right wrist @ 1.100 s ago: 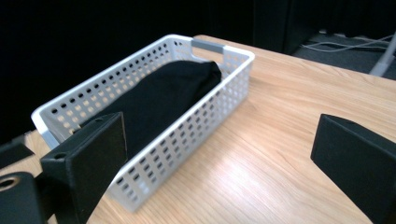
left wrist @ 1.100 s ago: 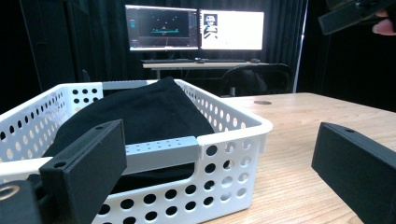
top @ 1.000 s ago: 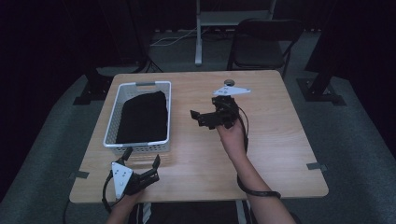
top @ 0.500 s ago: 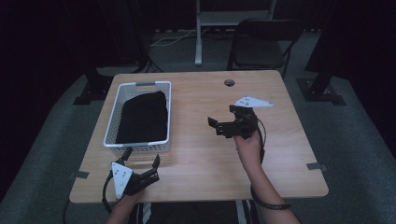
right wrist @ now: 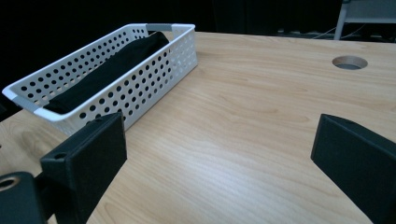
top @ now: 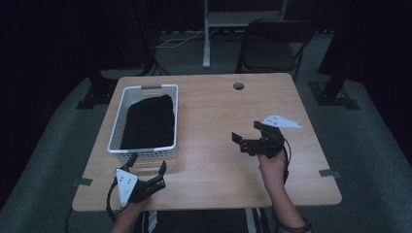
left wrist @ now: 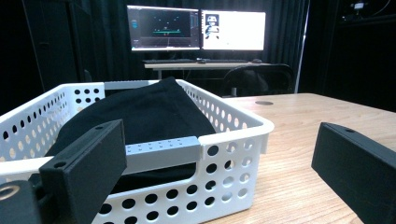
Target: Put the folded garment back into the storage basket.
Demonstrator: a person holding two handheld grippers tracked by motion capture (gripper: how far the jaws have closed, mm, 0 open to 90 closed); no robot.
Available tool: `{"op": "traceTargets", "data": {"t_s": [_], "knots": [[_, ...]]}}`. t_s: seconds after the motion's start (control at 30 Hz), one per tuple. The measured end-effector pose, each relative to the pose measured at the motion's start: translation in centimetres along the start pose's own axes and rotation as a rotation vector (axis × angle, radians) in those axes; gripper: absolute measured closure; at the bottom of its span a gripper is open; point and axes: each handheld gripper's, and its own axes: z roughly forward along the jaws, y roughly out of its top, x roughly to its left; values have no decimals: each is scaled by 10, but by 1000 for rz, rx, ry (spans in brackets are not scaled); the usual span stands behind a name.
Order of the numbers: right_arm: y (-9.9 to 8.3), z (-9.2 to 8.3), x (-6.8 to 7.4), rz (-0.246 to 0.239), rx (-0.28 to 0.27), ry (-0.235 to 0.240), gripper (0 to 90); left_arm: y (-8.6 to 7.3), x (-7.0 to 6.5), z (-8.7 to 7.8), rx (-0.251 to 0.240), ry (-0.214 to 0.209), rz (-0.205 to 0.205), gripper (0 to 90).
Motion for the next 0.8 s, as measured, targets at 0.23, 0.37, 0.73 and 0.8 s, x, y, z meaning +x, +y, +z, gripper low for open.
{"op": "traceTargets", "data": {"t_s": [0.23,0.37,0.73,0.8], "knots": [[-20,-9,-7,22,-10,-30,35,0,0,0,0,0,0,44],[-29,-12,-11,38,-12,-44,35,0,0,0,0,1,0,44],[-46,-20,-17,49,1,-86,35,0,0,0,0,2,0,44],[-50,-20,-19,49,13,-95,35,0,0,0,1,2,1,44]]}}
